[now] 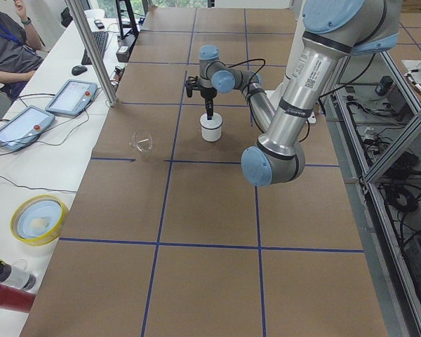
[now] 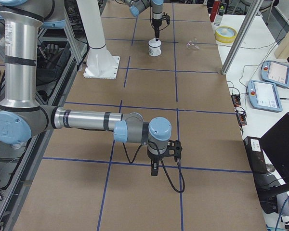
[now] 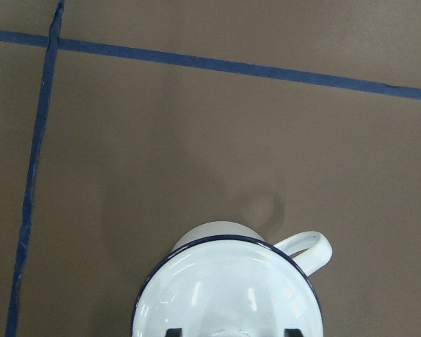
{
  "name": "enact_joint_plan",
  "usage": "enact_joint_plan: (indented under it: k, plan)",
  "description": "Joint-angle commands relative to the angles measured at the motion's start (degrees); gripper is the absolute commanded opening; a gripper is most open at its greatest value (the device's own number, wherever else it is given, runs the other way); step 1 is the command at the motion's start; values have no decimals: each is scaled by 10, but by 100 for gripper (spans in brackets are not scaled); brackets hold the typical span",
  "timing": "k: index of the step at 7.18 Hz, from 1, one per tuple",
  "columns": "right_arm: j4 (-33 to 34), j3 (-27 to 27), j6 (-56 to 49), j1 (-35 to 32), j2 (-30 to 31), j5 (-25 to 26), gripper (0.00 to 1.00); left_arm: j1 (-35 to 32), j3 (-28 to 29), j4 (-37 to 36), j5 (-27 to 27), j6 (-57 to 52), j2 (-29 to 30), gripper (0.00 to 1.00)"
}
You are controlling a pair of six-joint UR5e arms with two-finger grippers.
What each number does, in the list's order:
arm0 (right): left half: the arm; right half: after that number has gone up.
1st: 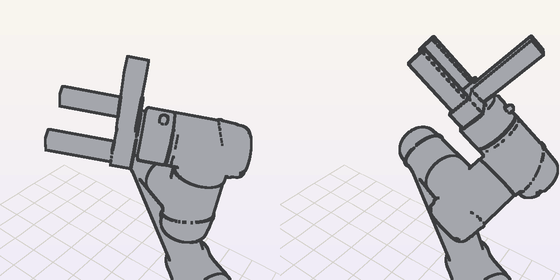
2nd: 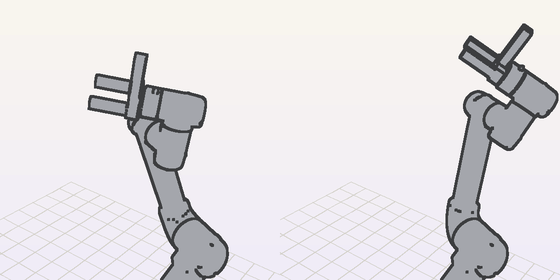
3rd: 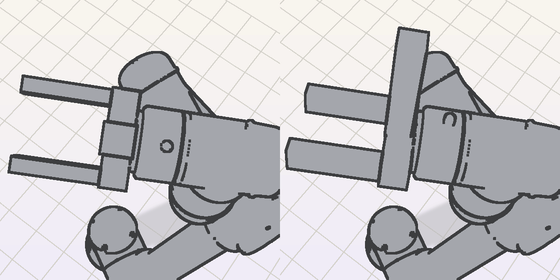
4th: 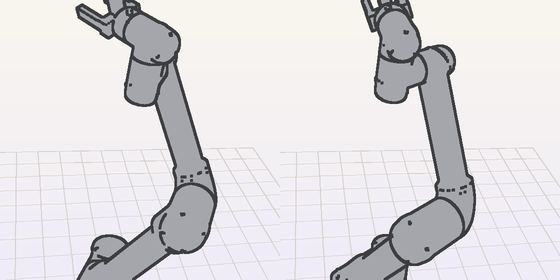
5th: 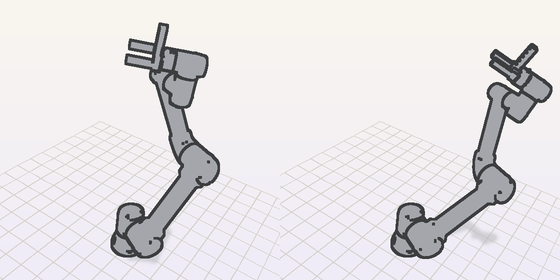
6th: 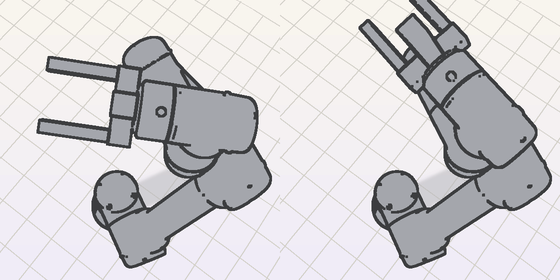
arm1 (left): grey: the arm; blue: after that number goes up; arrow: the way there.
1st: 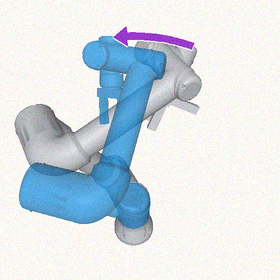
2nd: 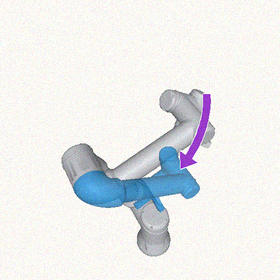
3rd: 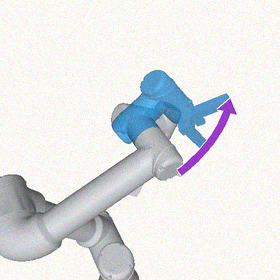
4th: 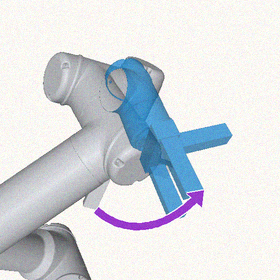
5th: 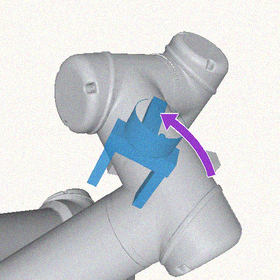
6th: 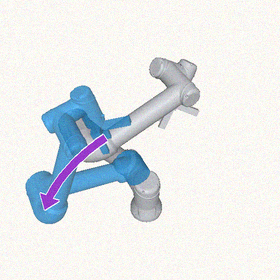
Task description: Remove funnel from cup
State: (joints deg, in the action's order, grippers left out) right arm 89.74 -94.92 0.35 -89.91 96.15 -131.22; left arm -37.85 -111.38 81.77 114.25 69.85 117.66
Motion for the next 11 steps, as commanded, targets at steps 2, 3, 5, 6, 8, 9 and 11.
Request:
enact_joint_plan:
  k: [2, 3, 5, 6, 8, 9, 11]
  plan:
    - [0, 0, 0, 0, 0, 0, 100, -58, -59, 4, 4, -112, -35, 100]
    - [0, 1, 0, 0, 0, 0, 100, -130, -63, 21, 33, -216, -68, 100]
    - [0, 1, 0, 0, 0, 0, 100, -299, -41, 81, 138, -443, -178, 100]
    - [0, 0, 0, 0, 0, 0, 100, -374, -10, 88, 181, -500, -217, 100]
    - [0, 1, 0, 0, 0, 0, 100, -425, 95, 98, 186, -508, -283, 100]
    - [0, 1, 0, 0, 0, 0, 100, -451, 137, 147, 181, -557, -295, 100]
    - [0, 0, 0, 0, 0, 0, 100, -511, 178, 154, 186, -711, -341, 100]
